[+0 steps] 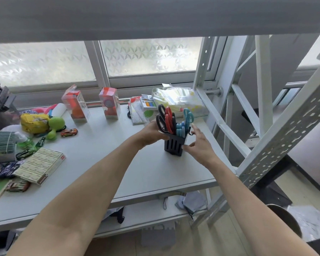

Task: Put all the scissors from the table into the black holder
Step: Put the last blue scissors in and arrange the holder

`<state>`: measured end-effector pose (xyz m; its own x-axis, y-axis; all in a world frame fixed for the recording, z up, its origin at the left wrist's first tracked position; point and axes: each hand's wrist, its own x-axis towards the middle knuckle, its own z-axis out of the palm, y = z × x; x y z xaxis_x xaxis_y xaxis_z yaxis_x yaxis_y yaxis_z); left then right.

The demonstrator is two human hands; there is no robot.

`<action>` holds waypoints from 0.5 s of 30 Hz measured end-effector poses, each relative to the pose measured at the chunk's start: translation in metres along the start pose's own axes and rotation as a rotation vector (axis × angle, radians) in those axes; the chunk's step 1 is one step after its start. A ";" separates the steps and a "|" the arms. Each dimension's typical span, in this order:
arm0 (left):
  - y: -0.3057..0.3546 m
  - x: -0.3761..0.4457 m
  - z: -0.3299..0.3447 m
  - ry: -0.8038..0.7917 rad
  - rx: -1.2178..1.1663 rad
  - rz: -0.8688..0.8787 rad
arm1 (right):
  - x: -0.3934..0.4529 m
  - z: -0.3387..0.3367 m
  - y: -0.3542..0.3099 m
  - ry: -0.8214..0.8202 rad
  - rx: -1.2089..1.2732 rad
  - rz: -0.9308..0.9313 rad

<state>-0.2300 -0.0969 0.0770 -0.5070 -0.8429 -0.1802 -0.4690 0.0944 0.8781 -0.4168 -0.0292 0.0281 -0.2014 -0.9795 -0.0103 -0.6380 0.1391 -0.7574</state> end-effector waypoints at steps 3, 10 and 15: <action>0.001 -0.001 0.001 -0.019 0.001 0.012 | 0.012 0.001 -0.004 -0.026 0.051 -0.013; -0.004 0.000 0.004 -0.013 -0.017 0.081 | 0.027 -0.010 -0.003 -0.129 0.094 -0.081; -0.009 0.010 0.005 0.083 0.066 0.126 | 0.036 -0.024 -0.008 -0.240 0.016 -0.069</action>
<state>-0.2337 -0.1034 0.0651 -0.5041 -0.8631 -0.0307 -0.4534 0.2342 0.8600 -0.4373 -0.0615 0.0495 0.0256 -0.9934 -0.1114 -0.6316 0.0703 -0.7721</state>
